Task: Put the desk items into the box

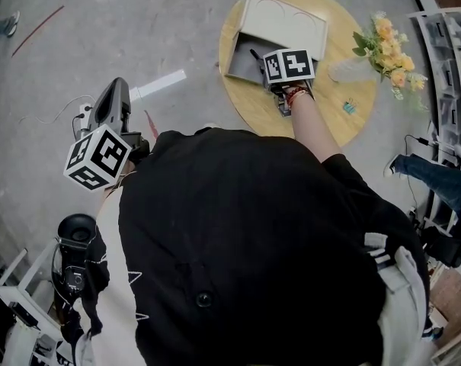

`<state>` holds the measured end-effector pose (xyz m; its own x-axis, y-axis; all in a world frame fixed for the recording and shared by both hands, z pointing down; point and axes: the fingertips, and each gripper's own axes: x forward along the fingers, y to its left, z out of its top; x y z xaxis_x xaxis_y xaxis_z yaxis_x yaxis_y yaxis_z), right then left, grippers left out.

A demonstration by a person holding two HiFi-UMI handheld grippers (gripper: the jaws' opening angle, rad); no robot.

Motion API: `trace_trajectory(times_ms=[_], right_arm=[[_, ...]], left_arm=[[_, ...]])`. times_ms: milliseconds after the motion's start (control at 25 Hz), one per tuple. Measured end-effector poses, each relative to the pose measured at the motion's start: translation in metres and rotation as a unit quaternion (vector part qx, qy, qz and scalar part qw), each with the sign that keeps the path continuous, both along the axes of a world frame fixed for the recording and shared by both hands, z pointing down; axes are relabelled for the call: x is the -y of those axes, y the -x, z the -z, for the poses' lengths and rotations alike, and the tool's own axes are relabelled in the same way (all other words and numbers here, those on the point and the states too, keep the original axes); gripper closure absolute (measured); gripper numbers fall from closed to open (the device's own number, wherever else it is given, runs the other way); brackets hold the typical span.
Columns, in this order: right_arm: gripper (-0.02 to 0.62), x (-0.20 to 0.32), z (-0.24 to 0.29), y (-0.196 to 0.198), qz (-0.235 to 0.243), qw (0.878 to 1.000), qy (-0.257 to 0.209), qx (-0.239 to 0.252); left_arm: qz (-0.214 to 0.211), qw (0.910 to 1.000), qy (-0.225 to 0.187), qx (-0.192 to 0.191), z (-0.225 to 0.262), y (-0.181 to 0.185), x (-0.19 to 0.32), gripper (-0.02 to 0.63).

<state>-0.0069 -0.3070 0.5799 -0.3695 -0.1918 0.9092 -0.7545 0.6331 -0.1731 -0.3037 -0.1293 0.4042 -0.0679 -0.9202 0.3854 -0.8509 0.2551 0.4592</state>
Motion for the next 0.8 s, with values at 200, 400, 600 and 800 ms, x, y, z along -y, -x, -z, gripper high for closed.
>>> trace_trajectory(times_ms=[200,400,600,800], right_arm=[[0.520,0.003,0.003,-0.003,-0.014,1.000,-0.005,0.005],[0.520,0.001,0.010,-0.009,-0.019,1.000,-0.020,0.004],[0.520,-0.001,0.023,-0.016,-0.028,0.999,-0.042,0.008],[0.541,-0.012,0.043,-0.020,-0.056,0.996,-0.059,0.028]], left_arm=[[0.004,1.0000,-0.001,-0.001,-0.001,0.000,-0.005,0.595],[-0.001,1.0000,-0.008,-0.002,0.002,-0.003,-0.007,0.595],[-0.009,0.9998,-0.015,-0.002,0.006,-0.008,-0.010,0.595],[-0.023,0.9995,-0.024,-0.002,0.014,-0.013,-0.018,0.595]])
